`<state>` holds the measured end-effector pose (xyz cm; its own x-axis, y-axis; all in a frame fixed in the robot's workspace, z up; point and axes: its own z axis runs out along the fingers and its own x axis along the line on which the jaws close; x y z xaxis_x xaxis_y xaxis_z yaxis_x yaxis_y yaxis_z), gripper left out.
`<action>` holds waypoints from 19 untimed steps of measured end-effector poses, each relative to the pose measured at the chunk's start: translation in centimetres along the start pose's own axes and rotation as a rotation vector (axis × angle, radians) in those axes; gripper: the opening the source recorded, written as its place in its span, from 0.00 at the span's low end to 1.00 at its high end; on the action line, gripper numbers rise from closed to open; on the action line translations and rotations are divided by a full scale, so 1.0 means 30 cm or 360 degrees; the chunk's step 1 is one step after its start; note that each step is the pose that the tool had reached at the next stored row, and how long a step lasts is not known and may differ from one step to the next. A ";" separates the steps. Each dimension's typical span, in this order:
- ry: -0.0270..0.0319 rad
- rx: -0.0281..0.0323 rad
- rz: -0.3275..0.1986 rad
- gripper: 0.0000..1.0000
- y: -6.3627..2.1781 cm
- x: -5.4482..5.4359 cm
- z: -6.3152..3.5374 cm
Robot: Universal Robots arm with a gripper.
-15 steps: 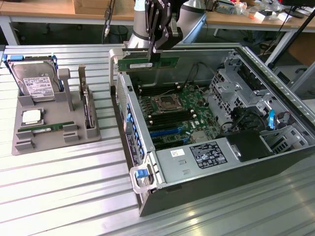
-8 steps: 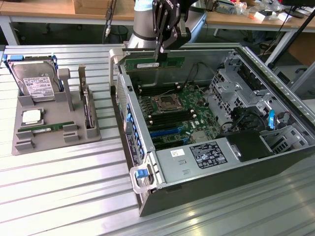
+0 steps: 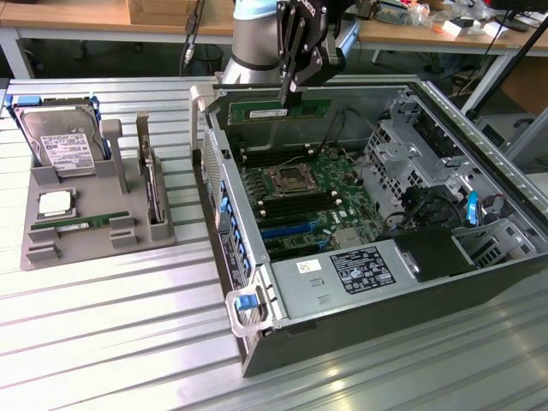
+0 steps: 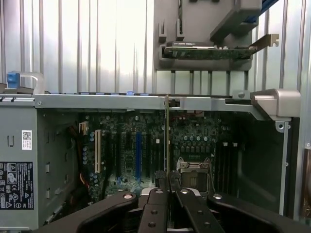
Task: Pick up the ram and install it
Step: 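Pick up the ram and move it above insertion slot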
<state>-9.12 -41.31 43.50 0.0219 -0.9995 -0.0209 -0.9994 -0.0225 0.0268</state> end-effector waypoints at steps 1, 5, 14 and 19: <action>0.00003 -0.00002 0.0000 0.12 -0.008 0.000 0.000; 0.00007 -0.00001 0.0000 0.12 -0.037 0.001 -0.001; 0.00016 -0.00002 -0.0001 0.12 -0.088 0.002 -0.002; 0.00019 -0.00002 -0.0001 0.12 -0.112 0.002 -0.002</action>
<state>-5.76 -41.31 43.47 0.0227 -0.9995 -0.0197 -0.9994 -0.0233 0.0269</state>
